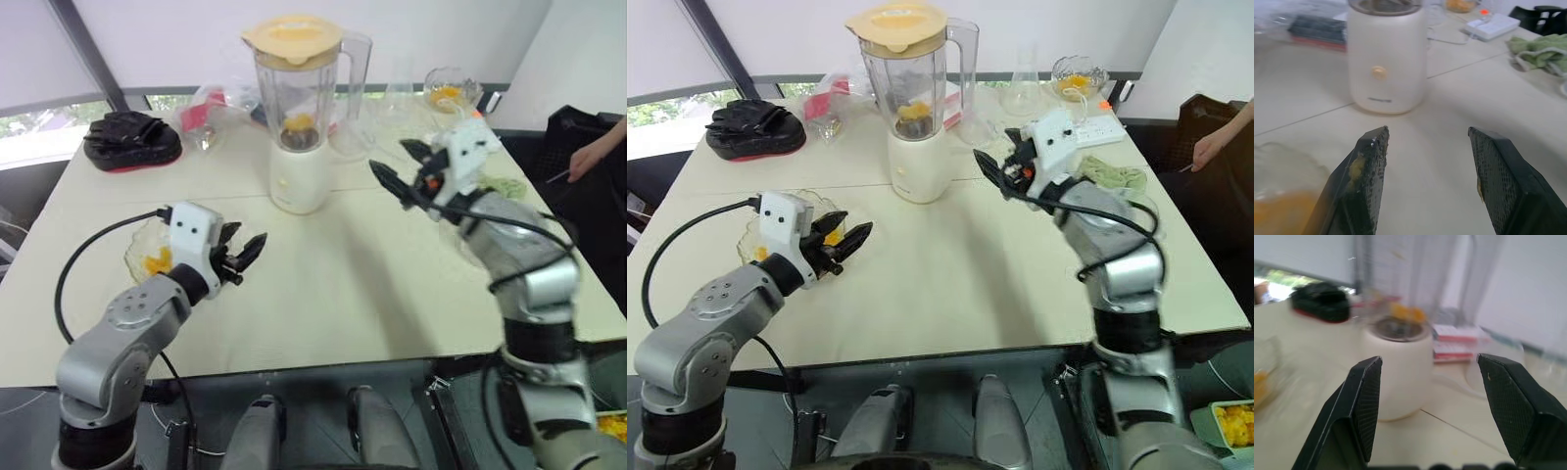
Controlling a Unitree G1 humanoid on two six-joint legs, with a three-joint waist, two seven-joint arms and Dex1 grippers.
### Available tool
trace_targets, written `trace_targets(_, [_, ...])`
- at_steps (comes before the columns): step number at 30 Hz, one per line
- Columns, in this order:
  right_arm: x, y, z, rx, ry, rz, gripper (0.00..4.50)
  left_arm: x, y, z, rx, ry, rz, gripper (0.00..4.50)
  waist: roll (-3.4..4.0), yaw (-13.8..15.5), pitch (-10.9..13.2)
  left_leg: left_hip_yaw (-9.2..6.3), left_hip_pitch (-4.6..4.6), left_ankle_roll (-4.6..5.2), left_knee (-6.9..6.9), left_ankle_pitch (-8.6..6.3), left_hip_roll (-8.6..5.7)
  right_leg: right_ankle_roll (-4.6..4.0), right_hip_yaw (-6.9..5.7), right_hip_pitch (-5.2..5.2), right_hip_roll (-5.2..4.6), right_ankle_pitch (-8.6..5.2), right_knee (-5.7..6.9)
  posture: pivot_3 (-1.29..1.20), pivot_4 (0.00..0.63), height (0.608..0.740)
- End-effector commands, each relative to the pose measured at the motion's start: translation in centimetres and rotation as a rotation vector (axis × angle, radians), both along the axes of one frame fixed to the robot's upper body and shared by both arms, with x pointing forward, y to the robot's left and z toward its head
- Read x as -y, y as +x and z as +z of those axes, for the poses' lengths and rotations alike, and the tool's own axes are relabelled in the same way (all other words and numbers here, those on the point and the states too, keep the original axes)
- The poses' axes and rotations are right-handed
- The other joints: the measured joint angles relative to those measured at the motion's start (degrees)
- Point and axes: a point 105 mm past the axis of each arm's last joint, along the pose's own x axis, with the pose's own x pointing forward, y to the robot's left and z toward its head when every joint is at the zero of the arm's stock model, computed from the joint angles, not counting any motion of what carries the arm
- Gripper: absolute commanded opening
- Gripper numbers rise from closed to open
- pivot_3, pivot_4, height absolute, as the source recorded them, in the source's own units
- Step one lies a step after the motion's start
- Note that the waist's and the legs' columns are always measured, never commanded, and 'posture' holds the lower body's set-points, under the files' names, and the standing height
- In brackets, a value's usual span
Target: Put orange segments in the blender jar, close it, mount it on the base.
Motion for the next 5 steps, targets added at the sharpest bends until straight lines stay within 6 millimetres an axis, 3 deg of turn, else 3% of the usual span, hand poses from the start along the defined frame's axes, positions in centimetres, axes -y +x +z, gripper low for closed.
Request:
trace_targets(1, [0.2, -2.1, -0.1, -0.025, -0.066, 0.105, 3.22, -0.7, -0.5, 1.4, 0.062, 0.011, 0.003, 2.73, -0.02, -0.05, 0.01, 0.01, -0.02, 0.0, 0.03, 0.0, 0.0, -0.01, 0.0, 0.01, -0.01, 0.01, -0.02, 0.0, 0.15, 0.74])
trace_targets(5, [0.9, -3.5, -1.0, -0.103, -0.105, 0.162, 3.22, -1.2, -0.9, 2.1, 0.082, 0.023, -0.003, 2.73, -0.02, -0.07, 0.01, 0.04, -0.06, 0.0, 0.02, 0.0, 0.0, -0.22, 0.01, 0.0, -0.02, 0.15, -0.09, 0.0, 0.15, 0.74])
